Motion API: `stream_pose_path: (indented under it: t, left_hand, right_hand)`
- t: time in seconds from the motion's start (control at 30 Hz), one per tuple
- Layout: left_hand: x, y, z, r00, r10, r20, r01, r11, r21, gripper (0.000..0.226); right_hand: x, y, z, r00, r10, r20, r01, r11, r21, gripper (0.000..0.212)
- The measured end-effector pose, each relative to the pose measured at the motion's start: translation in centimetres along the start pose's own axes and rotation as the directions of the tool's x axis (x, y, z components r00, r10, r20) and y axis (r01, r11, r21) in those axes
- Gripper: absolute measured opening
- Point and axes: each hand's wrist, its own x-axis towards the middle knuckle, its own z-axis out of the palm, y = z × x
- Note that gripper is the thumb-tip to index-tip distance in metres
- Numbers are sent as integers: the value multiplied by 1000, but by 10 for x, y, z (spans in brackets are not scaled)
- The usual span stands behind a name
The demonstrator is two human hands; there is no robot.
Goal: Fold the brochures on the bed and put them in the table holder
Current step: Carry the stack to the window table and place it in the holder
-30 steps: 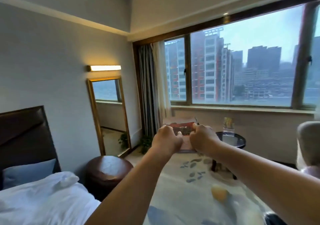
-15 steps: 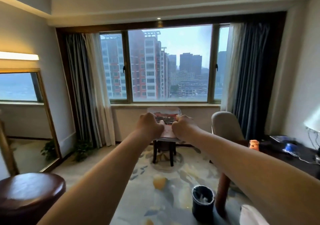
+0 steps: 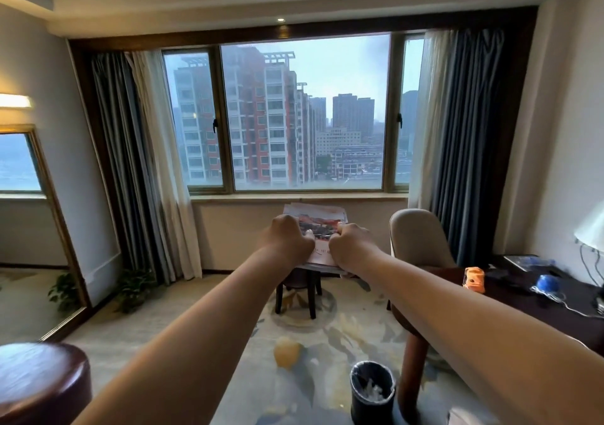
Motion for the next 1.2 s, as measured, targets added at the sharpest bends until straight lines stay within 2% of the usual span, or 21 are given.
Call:
stream_pose_path:
  t: [0.17, 0.3, 0.47, 0.73, 0.83, 0.93, 1.03, 1.2]
  left_hand:
    - [70, 19, 49, 999, -33, -7, 33, 998, 44, 42]
    - [138, 27, 90, 997, -71, -17, 71, 996, 51, 33]
    - [221, 17, 141, 991, -134, -12, 134, 989, 61, 36]
    - [360, -42, 213, 979, -200, 41, 198, 978, 59, 46]
    - [416, -66, 231, 982, -174, 68, 170, 983, 65, 42]
    - [473, -87, 247, 978, -184, 99, 181, 983, 43, 46]
    - [530, -106, 261, 980, -181, 85, 184, 983, -22, 53]
    - [626, -145, 299, 985, -142, 94, 147, 988, -52, 49]
  right_hand:
    - [91, 42, -7, 999, -44, 9, 44, 998, -47, 37]
    - [176, 69, -4, 994, -95, 48, 100, 988, -118, 38]
    - [277, 99, 19, 990, -126, 59, 130, 989, -70, 36]
    - [427, 126, 88, 993, -35, 110, 32, 999, 31, 37]
    - [480, 123, 113, 995, -12, 98, 7, 999, 48, 33]
    - [539, 118, 134, 998, 6, 65, -9, 999, 42, 34]
    - [599, 115, 153, 1000, -3, 21, 2, 999, 36, 37]
    - [695, 120, 191, 999, 35, -16, -34, 997, 72, 35]
